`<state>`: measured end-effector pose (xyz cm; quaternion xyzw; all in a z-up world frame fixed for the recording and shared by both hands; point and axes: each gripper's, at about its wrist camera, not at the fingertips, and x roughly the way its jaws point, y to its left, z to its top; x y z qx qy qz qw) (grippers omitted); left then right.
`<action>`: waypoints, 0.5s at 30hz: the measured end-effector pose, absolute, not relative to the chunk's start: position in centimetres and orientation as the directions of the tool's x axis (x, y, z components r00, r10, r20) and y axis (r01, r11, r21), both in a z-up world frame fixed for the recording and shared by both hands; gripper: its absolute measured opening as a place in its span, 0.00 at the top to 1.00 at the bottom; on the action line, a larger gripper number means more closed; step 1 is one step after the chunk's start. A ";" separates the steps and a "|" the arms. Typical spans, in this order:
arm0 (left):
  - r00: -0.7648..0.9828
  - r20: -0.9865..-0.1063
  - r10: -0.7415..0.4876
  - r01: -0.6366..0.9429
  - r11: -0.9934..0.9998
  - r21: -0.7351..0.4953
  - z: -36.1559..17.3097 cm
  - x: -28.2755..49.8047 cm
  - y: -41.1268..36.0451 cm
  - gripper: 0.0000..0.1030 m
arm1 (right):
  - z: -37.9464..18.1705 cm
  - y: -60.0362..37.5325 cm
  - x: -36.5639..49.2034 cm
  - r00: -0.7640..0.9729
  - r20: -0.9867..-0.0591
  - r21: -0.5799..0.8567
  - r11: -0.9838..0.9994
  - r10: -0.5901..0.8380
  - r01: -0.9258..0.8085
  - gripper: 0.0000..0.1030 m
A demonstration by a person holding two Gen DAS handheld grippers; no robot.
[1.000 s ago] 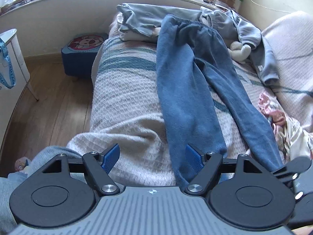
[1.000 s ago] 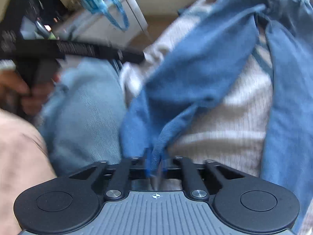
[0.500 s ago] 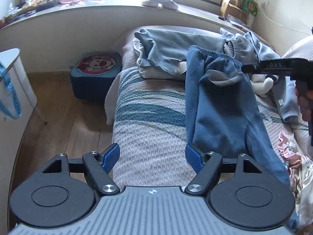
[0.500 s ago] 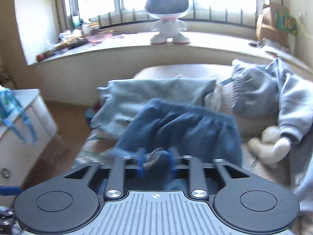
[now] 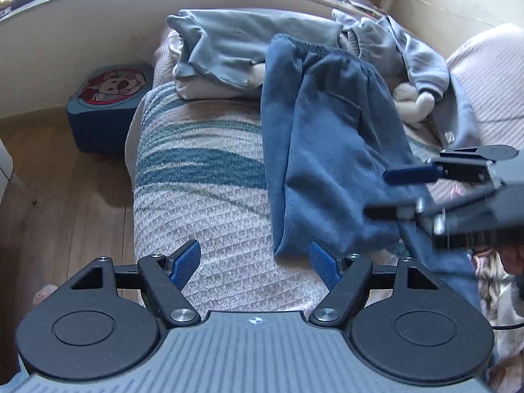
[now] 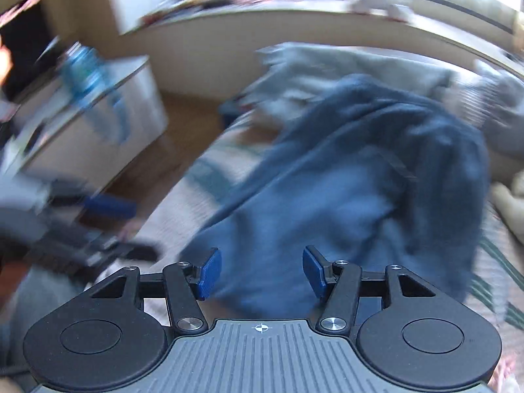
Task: Fold clothes
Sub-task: 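Lift the cuffs with the right gripper and carry them onto the waistband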
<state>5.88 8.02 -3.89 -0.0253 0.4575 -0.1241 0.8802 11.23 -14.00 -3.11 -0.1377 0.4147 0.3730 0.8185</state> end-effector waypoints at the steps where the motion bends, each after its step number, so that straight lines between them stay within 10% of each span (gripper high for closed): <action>1: 0.547 -0.807 -0.225 0.191 0.971 -0.141 -4.0 5.7 8.0 0.30 | -3.6 -13.4 10.8 0.362 -0.794 0.064 0.658 0.489 -0.750 0.46; 9: 0.515 -0.848 -0.128 0.071 0.992 -0.107 -4.4 3.9 11.1 0.30 | -6.8 -8.3 6.8 0.393 -0.838 -0.287 0.306 0.379 -0.908 0.52; 15: 0.513 -0.851 -0.112 0.015 0.993 -0.121 -4.3 2.9 12.4 0.23 | -7.5 -7.3 7.5 0.418 -0.832 -0.334 0.273 0.365 -0.902 0.78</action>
